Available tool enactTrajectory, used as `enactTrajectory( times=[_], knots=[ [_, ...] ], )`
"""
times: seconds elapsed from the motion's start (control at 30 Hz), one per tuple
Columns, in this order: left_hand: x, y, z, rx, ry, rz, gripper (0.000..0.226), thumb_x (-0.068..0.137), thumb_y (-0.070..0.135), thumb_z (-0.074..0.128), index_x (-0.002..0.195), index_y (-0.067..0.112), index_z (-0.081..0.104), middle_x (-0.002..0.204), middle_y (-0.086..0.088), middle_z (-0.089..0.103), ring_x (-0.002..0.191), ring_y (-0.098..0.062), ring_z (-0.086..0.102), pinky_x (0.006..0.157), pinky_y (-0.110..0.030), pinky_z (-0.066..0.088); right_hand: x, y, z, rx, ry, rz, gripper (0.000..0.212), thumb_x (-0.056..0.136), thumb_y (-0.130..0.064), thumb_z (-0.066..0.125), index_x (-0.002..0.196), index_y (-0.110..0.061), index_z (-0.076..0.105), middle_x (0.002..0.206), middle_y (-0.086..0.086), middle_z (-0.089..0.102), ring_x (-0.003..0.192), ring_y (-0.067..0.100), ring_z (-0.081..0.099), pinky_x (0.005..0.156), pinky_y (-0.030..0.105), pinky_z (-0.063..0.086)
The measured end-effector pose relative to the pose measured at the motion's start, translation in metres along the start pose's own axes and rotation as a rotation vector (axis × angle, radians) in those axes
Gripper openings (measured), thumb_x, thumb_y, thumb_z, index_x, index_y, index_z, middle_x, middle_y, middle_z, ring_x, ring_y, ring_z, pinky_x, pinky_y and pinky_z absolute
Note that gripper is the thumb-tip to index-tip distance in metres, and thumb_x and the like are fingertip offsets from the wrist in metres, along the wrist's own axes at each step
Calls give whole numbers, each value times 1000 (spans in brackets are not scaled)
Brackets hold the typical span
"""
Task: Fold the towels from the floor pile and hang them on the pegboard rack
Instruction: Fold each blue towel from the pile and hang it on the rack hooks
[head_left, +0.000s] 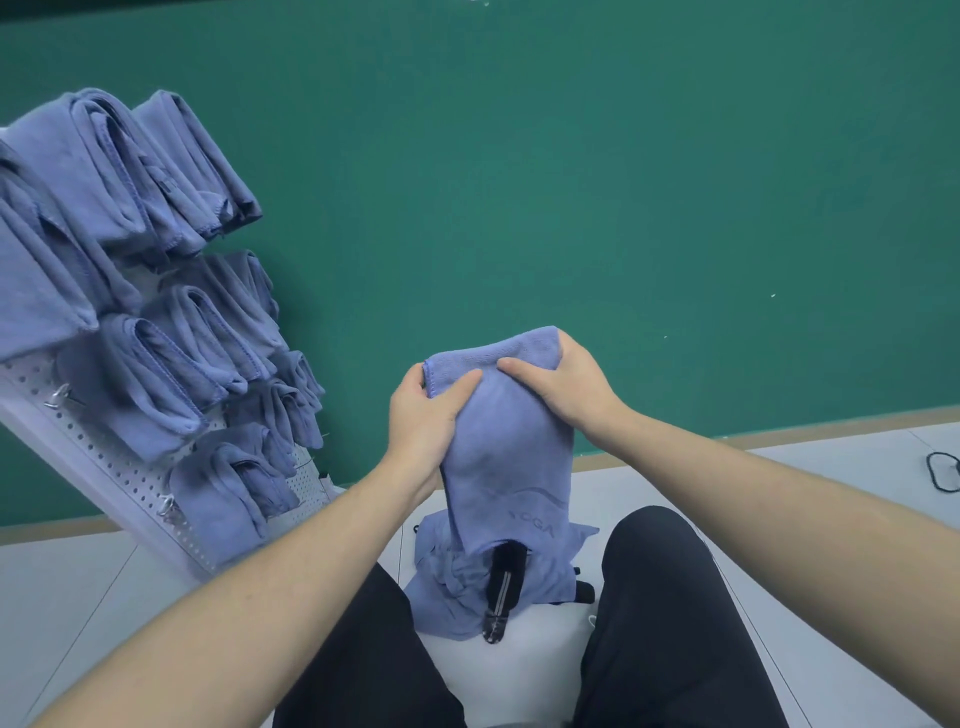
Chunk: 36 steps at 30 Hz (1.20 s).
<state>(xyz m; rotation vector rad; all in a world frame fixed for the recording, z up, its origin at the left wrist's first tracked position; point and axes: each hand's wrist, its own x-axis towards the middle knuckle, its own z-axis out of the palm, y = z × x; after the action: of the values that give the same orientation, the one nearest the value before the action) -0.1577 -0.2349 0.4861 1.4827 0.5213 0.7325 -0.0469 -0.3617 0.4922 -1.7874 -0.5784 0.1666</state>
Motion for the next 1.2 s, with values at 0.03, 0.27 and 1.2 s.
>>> enactTrajectory(
  times=[0.03, 0.27, 1.2],
  knots=[
    [-1, 1, 0, -11, 24, 15, 19, 85, 18, 79, 89, 13, 61, 77, 10, 70, 63, -1, 64, 58, -15, 49, 1, 0, 1, -32, -5, 0, 34, 82, -47, 77, 105, -25, 65, 102, -13, 72, 96, 4, 68, 89, 30, 55],
    [5, -6, -4, 176, 106, 227, 27, 85, 19, 77, 77, 21, 52, 78, 1, 54, 68, -10, 48, 70, -25, 45, 2, 7, 7, -12, -76, 0, 36, 79, -38, 79, 110, -25, 67, 106, -13, 73, 100, 3, 68, 93, 35, 56],
    [-6, 3, 18, -231, -27, -91, 9, 93, 16, 70, 97, 12, 77, 92, 2, 78, 76, -2, 69, 65, -12, 51, -10, -14, 24, 123, 28, -87, 14, 86, -27, 70, 90, -21, 59, 74, -1, 63, 70, 17, 59, 73, 51, 60]
  ],
)
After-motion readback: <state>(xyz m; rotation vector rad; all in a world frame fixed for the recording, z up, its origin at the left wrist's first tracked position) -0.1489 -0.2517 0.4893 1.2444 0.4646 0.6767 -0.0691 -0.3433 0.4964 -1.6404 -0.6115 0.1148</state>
